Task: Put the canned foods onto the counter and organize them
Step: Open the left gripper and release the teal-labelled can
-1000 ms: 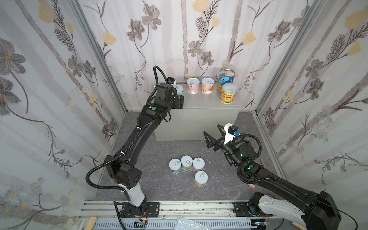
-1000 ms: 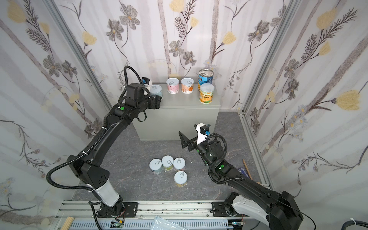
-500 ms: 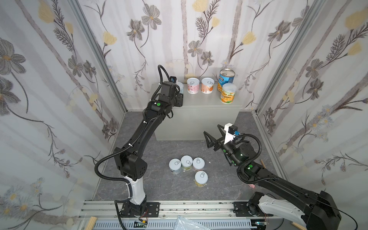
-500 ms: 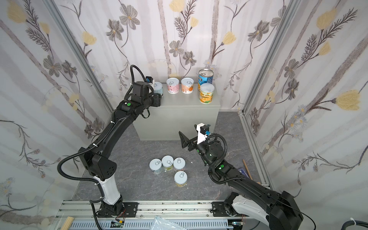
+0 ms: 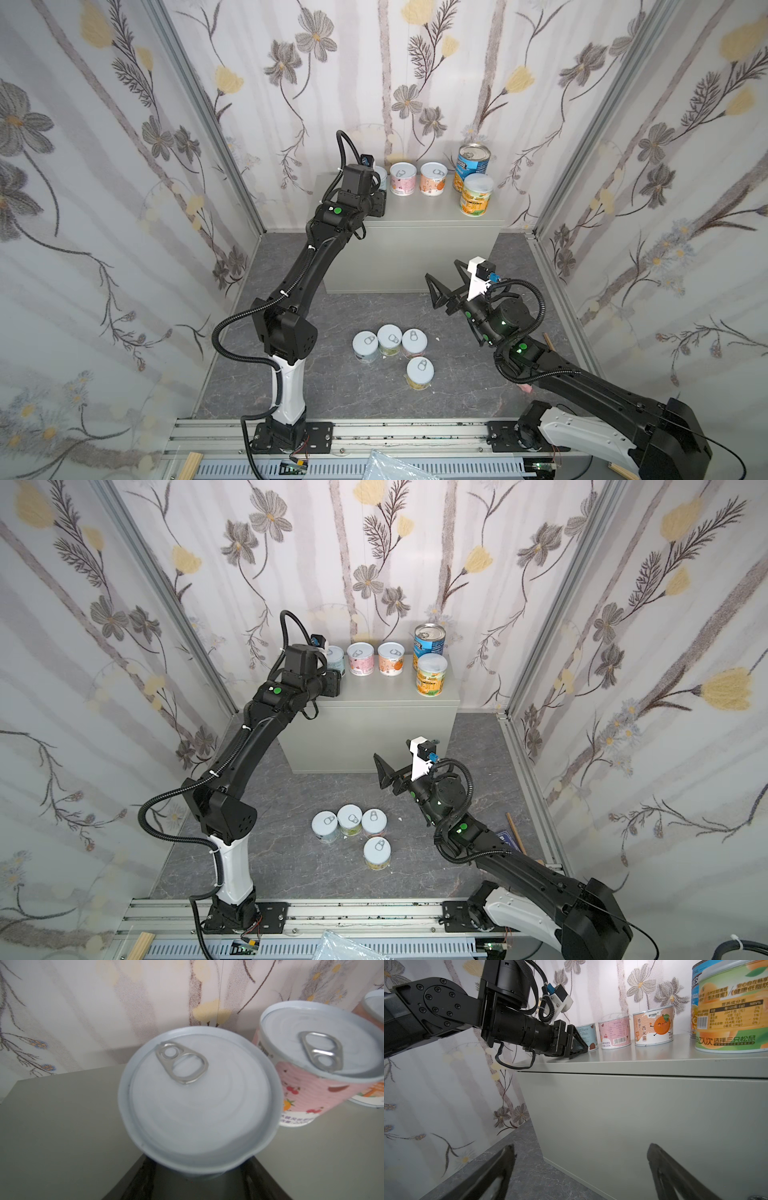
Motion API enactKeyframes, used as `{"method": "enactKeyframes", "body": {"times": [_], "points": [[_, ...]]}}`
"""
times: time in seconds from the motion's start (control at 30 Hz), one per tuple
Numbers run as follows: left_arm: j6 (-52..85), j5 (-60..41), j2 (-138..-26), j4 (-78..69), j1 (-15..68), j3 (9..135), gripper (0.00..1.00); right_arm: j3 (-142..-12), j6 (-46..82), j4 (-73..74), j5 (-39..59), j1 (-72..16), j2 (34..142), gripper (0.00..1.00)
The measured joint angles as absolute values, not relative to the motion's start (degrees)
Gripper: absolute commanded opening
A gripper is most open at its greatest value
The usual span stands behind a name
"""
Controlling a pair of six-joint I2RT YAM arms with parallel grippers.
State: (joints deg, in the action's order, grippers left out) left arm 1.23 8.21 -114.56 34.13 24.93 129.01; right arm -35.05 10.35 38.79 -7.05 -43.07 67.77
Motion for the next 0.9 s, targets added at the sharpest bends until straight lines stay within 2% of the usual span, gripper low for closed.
{"method": "enactKeyframes", "body": {"times": [0.67, 0.9], "points": [[1.1, 7.3, -118.0, 34.5, 24.5, 133.5, 0.67, -35.6, 9.8, 38.3, -7.5, -43.0, 67.4, 1.00], [1.8, 6.8, -117.3, 35.4, 24.5, 133.4, 0.75, -35.6, 9.8, 38.2, -7.5, -43.0, 67.3, 1.00]]}}
